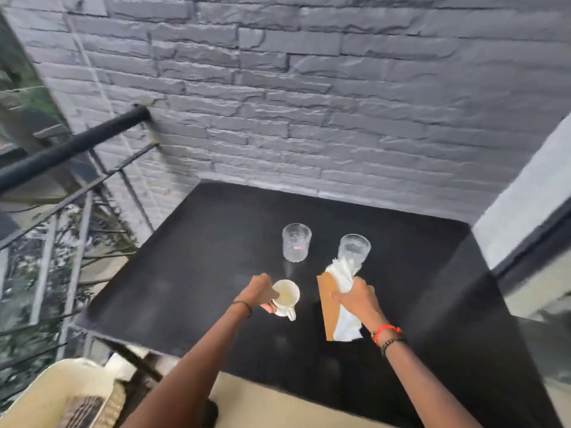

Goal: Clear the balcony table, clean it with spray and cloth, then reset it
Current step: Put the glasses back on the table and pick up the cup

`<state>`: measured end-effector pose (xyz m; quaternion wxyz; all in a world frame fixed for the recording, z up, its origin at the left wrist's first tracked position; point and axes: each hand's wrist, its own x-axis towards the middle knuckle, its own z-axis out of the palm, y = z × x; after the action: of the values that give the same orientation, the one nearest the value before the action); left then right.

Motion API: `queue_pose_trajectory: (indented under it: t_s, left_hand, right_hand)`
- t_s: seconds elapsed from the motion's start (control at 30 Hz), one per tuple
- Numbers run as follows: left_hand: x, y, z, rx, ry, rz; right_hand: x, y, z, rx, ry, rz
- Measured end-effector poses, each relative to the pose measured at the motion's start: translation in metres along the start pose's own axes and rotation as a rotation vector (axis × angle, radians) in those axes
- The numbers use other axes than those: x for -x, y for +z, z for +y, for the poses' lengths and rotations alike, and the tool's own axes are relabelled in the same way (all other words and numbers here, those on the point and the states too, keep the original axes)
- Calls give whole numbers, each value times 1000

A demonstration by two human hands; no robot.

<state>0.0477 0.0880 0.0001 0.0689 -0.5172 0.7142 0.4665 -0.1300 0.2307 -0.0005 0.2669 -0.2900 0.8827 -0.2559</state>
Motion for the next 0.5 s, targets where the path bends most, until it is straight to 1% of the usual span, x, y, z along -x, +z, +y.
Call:
queue_pose_trajectory:
  t_s: [0.17, 0.4, 0.5]
  left_hand:
    - [-47, 40, 46, -65, 65, 9]
    - [-95, 74, 96, -97, 122, 22]
    - [-108, 82, 107, -239, 158, 26]
  right_hand:
    - [-34, -51, 52, -18, 102, 66]
    - [-82, -102, 95, -7, 176, 144]
    - [-97, -115, 107, -10, 185, 157]
